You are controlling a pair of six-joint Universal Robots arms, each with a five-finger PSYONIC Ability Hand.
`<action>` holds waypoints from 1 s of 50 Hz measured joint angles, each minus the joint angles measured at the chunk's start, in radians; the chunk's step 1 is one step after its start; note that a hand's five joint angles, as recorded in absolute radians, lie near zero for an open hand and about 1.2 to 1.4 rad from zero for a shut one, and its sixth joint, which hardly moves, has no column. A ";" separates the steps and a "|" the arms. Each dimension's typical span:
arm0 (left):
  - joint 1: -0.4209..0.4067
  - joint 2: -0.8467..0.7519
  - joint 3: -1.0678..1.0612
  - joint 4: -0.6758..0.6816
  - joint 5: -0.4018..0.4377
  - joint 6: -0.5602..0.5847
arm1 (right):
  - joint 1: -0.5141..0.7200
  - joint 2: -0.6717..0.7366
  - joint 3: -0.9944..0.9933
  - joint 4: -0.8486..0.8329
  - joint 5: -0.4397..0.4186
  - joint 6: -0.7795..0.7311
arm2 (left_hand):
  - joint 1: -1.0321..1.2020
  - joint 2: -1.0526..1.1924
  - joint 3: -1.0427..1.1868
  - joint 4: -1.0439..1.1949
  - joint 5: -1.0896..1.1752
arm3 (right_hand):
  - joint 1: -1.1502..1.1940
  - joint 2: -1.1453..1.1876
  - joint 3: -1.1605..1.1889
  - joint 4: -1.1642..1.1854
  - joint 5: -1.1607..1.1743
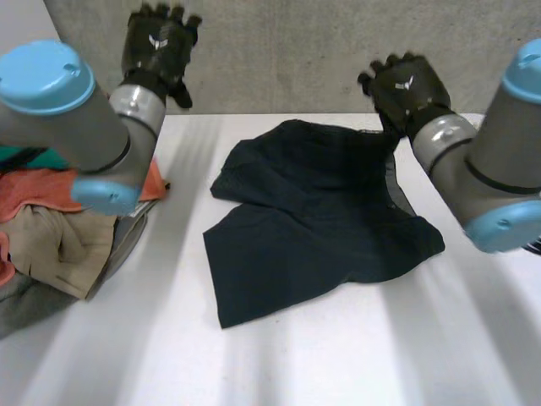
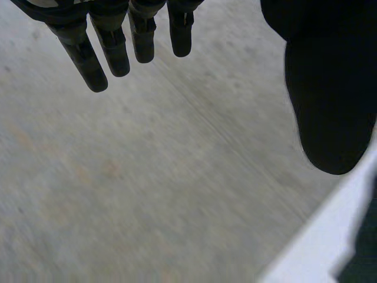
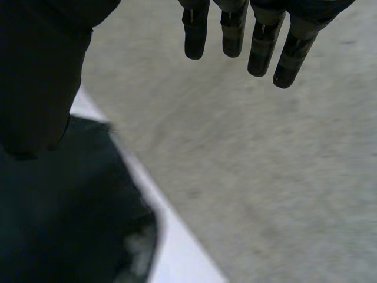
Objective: Fold the laundry.
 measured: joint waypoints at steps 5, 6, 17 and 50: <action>-0.041 0.144 -0.277 -0.038 -0.007 -0.004 | -0.070 -0.046 0.095 0.151 -0.102 -0.059 | 0.124 0.107 0.095 0.105 0.090 | 0.000 0.000 0.000 0.000 0.000; -0.058 0.175 -0.344 -0.057 -0.008 -0.005 | -0.092 -0.050 0.121 0.179 -0.118 -0.087 | 0.167 0.148 0.132 0.146 0.130 | 0.000 0.000 0.000 0.000 0.000; -0.189 0.268 -0.692 -0.287 -0.003 -0.151 | -0.237 0.033 0.279 0.214 -0.167 -0.390 | 0.395 0.379 0.369 0.384 0.362 | 0.107 0.122 0.128 0.109 0.099; -0.212 0.014 -0.546 -0.215 -0.061 -0.189 | -0.253 0.216 0.272 -0.013 -0.265 -0.336 | 0.716 0.701 0.686 0.698 0.675 | 0.783 0.951 0.966 0.954 0.920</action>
